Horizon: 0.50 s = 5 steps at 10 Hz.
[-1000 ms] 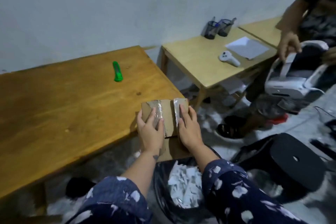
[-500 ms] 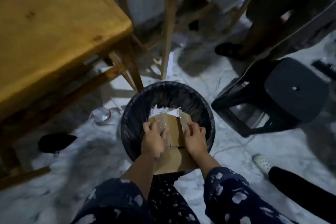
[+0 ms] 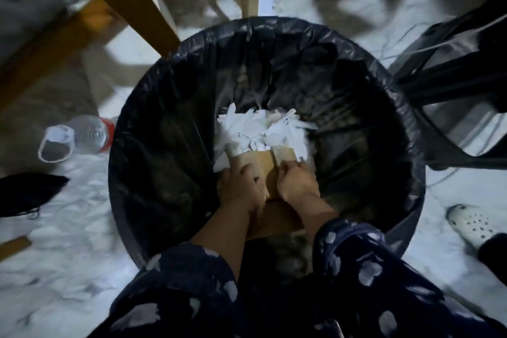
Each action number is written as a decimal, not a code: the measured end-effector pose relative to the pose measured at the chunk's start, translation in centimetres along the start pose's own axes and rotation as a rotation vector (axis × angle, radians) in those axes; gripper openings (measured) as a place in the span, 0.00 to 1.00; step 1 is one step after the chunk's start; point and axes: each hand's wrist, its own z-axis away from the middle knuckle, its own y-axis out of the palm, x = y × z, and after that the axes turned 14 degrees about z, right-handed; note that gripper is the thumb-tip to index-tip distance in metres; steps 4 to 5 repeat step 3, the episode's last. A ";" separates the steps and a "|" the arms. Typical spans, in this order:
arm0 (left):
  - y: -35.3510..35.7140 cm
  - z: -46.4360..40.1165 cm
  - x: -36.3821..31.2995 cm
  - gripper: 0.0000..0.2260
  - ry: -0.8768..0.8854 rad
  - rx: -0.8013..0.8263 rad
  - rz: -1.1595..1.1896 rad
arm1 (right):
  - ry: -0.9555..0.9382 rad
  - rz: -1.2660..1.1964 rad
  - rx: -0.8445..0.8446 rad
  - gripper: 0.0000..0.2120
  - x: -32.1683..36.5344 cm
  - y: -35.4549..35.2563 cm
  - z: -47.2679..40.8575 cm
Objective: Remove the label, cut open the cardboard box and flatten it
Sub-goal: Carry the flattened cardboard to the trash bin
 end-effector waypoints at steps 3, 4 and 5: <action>-7.7 8.5 -0.7 0.27 0.059 0.107 -0.094 | -0.026 -0.039 0.061 0.35 -0.3 -5.9 7.5; -7.7 8.5 -0.7 0.27 0.059 0.107 -0.094 | -0.026 -0.039 0.061 0.35 -0.3 -5.9 7.5; -7.7 8.5 -0.7 0.27 0.059 0.107 -0.094 | -0.026 -0.039 0.061 0.35 -0.3 -5.9 7.5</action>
